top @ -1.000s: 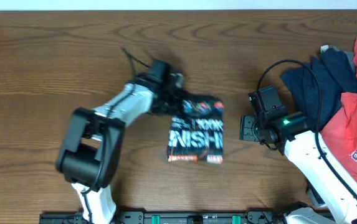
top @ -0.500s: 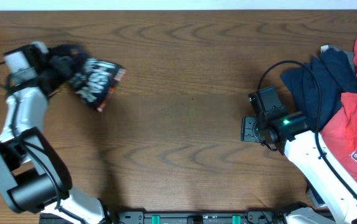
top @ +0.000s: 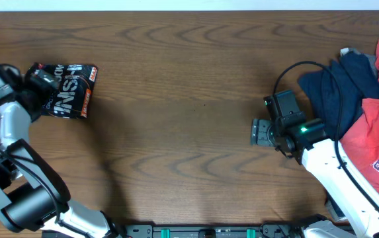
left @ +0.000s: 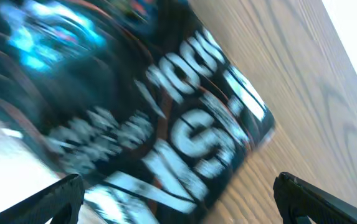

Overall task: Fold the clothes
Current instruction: 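Lift the folded jersey with the left gripper and carry it left, then lower the jersey onto the table's far left and release it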

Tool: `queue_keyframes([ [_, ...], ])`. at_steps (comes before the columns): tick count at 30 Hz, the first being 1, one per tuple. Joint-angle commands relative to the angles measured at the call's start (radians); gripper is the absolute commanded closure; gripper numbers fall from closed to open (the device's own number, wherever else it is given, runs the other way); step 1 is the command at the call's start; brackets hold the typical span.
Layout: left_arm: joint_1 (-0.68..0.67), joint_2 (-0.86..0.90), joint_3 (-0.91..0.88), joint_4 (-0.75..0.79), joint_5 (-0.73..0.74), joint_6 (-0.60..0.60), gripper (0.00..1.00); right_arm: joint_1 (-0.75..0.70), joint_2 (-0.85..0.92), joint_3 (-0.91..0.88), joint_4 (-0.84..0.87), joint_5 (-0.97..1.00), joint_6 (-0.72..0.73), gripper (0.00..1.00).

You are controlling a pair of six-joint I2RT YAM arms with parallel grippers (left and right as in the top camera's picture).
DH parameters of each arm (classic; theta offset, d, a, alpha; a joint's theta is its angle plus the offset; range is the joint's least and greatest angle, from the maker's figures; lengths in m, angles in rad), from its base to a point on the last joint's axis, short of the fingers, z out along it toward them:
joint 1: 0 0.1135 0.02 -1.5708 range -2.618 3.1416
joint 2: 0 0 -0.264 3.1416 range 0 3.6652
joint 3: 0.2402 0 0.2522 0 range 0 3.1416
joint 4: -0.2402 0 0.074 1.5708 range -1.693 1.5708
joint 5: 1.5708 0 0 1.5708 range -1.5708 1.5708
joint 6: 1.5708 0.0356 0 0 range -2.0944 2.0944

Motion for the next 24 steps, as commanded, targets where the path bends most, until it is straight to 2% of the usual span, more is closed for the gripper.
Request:
queue_keyframes([
  [1,-0.113,-0.010,0.016,-0.037,0.000,0.018,0.02,-0.009,0.004,0.017,0.078,-0.078,0.027,0.12],
  [6,-0.337,-0.010,0.016,-0.132,-0.018,0.104,0.02,-0.035,0.034,0.023,0.176,-0.179,-0.013,0.15],
  [8,-0.436,-0.010,0.016,-0.207,-0.073,0.119,0.02,-0.068,0.049,0.044,0.129,-0.189,-0.030,0.12],
  [10,-0.533,-0.010,0.016,-0.334,-0.113,0.119,0.02,-0.116,0.060,0.091,0.031,-0.222,-0.081,0.01],
  [12,-0.588,-0.011,0.016,-0.463,-0.116,0.117,0.02,-0.153,0.059,0.142,-0.085,-0.231,-0.124,0.01],
  [16,-0.638,-0.017,0.016,-0.747,-0.112,0.109,0.02,-0.201,0.049,0.258,-0.336,-0.201,-0.193,0.01],
  [18,-0.639,-0.035,0.016,-0.852,-0.113,0.110,0.02,-0.212,0.023,0.283,-0.386,-0.171,-0.193,0.01],
  [20,-0.639,-0.076,0.006,-0.909,-0.114,0.124,0.02,-0.217,-0.030,0.285,-0.400,-0.166,-0.191,0.01],
  [24,-0.657,-0.274,-0.064,-0.894,-0.183,0.129,0.02,-0.216,-0.169,0.274,-0.401,-0.146,-0.181,0.01],
])
